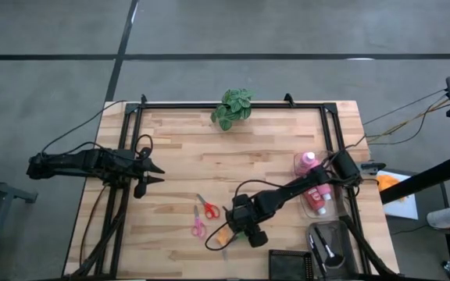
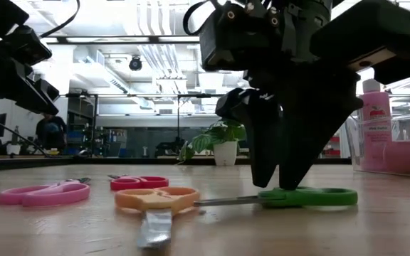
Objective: Pick & Place Paint Supplies
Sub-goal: Put the green scissors into the black bin
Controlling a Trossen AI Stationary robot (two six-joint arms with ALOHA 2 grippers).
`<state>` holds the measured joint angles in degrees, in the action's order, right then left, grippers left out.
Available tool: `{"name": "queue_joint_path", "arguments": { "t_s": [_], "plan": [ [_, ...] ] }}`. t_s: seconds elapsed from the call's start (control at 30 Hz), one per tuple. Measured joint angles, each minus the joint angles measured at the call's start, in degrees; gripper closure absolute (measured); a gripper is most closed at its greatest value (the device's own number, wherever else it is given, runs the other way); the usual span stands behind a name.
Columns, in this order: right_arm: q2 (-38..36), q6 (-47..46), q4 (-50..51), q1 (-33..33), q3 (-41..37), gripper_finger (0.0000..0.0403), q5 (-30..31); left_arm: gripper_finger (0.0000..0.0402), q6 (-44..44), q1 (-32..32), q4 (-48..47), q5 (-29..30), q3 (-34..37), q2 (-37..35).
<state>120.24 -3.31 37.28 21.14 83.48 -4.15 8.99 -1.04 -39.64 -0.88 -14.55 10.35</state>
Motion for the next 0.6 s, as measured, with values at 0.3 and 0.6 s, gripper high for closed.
{"name": "queue_joint_path", "arguments": {
  "t_s": [0.3,0.6],
  "plan": [
    [-2.3,-1.8,1.9,-0.2,-0.3,0.0246,1.6,0.0252,0.0,0.0,0.0,0.0,0.0,0.0],
    [-3.6,-2.5,3.7,-0.3,-0.2,0.0246,1.6,0.0252,0.0,0.0,0.0,0.0,0.0,0.0]
  ]
}}
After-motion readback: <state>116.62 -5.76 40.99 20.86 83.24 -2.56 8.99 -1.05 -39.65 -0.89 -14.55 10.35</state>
